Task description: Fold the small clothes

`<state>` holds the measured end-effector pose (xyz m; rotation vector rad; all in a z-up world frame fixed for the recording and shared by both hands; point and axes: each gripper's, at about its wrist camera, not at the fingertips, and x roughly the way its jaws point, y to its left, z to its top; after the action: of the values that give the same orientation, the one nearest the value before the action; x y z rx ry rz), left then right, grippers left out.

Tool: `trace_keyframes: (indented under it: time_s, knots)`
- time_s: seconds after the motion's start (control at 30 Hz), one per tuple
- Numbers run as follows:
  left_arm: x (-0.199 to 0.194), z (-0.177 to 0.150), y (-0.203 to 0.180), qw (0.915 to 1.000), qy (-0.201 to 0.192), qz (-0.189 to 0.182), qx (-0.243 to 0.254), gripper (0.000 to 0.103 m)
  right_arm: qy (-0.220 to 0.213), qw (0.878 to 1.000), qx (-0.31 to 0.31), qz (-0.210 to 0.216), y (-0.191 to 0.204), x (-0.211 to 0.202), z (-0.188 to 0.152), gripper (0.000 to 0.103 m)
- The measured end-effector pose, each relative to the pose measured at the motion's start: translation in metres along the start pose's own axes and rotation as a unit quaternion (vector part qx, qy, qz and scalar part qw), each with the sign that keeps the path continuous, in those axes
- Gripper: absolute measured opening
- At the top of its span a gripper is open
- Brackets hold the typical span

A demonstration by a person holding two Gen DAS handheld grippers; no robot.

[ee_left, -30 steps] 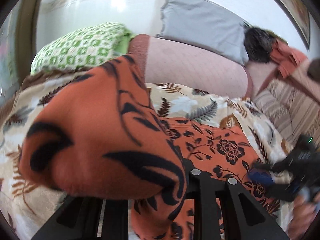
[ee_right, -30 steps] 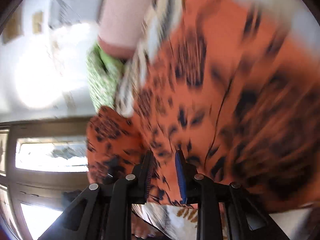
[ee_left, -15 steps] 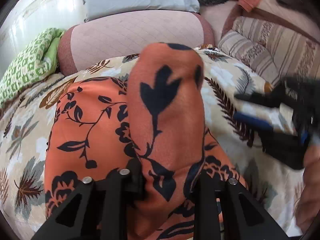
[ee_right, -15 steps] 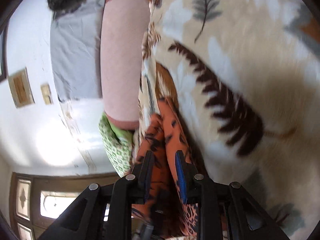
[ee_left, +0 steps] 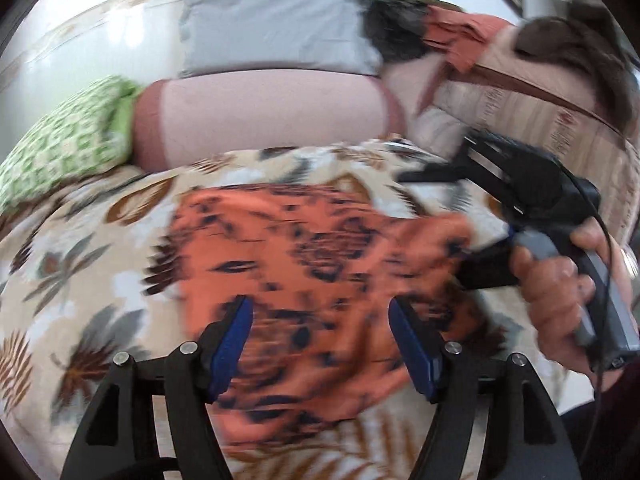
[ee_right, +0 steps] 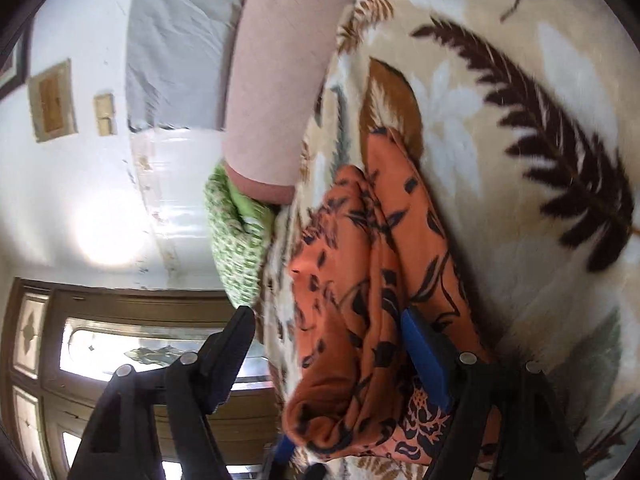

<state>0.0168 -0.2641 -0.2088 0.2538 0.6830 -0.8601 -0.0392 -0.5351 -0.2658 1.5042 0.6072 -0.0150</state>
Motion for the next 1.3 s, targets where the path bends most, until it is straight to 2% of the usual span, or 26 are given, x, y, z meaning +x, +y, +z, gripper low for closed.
trace_keyframes:
  time_s: [0.1, 0.2, 0.3, 0.37, 0.43, 0.47, 0.63, 0.7, 0.73, 0.8, 0.83, 0.9, 0.93, 0.97, 1.03, 1.07, 1.13, 1.17, 1.23, 1.3]
  knots:
    - [0.004, 0.001, 0.040, 0.9980, 0.018, 0.011, -0.060, 0.071, 0.013, 1.000, -0.010, -0.025, 0.002, 0.016, -0.008, 0.078]
    - [0.015, -0.003, 0.069, 0.9934, 0.045, 0.031, -0.101, 0.071, 0.005, 0.998, -0.040, -0.055, 0.010, 0.025, -0.014, 0.078]
    - [0.028, -0.009, 0.086, 0.9870, 0.066, 0.006, -0.146, 0.071, -0.015, 0.994, -0.070, -0.085, 0.018, 0.037, -0.021, 0.072]
    - [0.034, -0.012, 0.087, 0.9853, 0.076, 0.007, -0.153, 0.071, -0.033, 0.984, -0.109, -0.136, 0.025, 0.045, -0.028, 0.022]
    - [0.033, -0.014, 0.086, 0.9855, 0.076, 0.010, -0.152, 0.072, -0.055, 0.974, -0.137, -0.172, 0.031, 0.045, -0.037, 0.022]
    - [0.032, -0.014, 0.085, 0.9854, 0.075, 0.011, -0.152, 0.072, -0.067, 0.973, -0.144, -0.169, 0.034, 0.042, -0.041, 0.021]
    - [0.023, -0.011, 0.086, 0.9860, 0.061, 0.007, -0.155, 0.072, -0.137, 0.956, -0.215, -0.144, 0.061, 0.017, -0.067, 0.019]
    - [0.021, -0.012, 0.082, 0.9872, 0.055, 0.003, -0.150, 0.078, -0.173, 0.943, -0.249, -0.134, 0.073, -0.001, -0.080, 0.019]
    - [0.022, -0.012, 0.079, 0.9879, 0.056, 0.004, -0.144, 0.079, -0.189, 0.935, -0.266, -0.138, 0.077, -0.007, -0.086, 0.019]
    - [0.028, -0.014, 0.072, 0.9898, 0.067, 0.017, -0.125, 0.079, -0.208, 0.916, -0.293, -0.179, 0.079, -0.013, -0.095, 0.019]
    - [0.033, -0.015, 0.071, 0.9898, 0.075, 0.028, -0.118, 0.079, -0.191, 0.917, -0.285, -0.203, 0.071, -0.008, -0.090, 0.020]
    - [0.041, -0.018, 0.073, 0.9880, 0.088, 0.024, -0.124, 0.084, -0.115, 0.937, -0.225, -0.242, 0.042, 0.011, -0.069, 0.023]
    - [0.043, -0.019, 0.076, 0.9858, 0.093, 0.016, -0.139, 0.084, -0.092, 0.951, -0.162, -0.247, 0.021, 0.014, -0.059, 0.025]
    - [0.044, -0.019, 0.079, 0.9838, 0.096, 0.009, -0.151, 0.084, -0.096, 0.963, -0.118, -0.221, 0.008, 0.007, -0.054, 0.032]
    - [0.043, -0.019, 0.082, 0.9819, 0.100, 0.004, -0.161, 0.084, -0.112, 0.976, -0.058, -0.176, -0.002, -0.012, -0.047, 0.041]
    - [0.042, -0.019, 0.083, 0.9819, 0.100, 0.004, -0.161, 0.084, -0.125, 0.977, -0.045, -0.167, -0.002, -0.020, -0.046, 0.053]
    - [0.040, -0.020, 0.083, 0.9827, 0.098, 0.006, -0.157, 0.084, -0.195, 0.968, -0.032, -0.154, 0.004, -0.046, -0.048, 0.060]
    - [0.039, -0.021, 0.081, 0.9831, 0.098, 0.008, -0.155, 0.084, -0.227, 0.961, -0.042, -0.152, 0.013, -0.056, -0.050, 0.060]
    - [0.039, -0.020, 0.077, 0.9838, 0.099, 0.012, -0.149, 0.084, -0.257, 0.951, -0.084, -0.152, 0.035, -0.063, -0.050, 0.060]
    - [0.040, -0.019, 0.075, 0.9838, 0.102, 0.010, -0.146, 0.084, -0.244, 0.947, -0.146, -0.151, 0.064, -0.052, -0.049, 0.060]
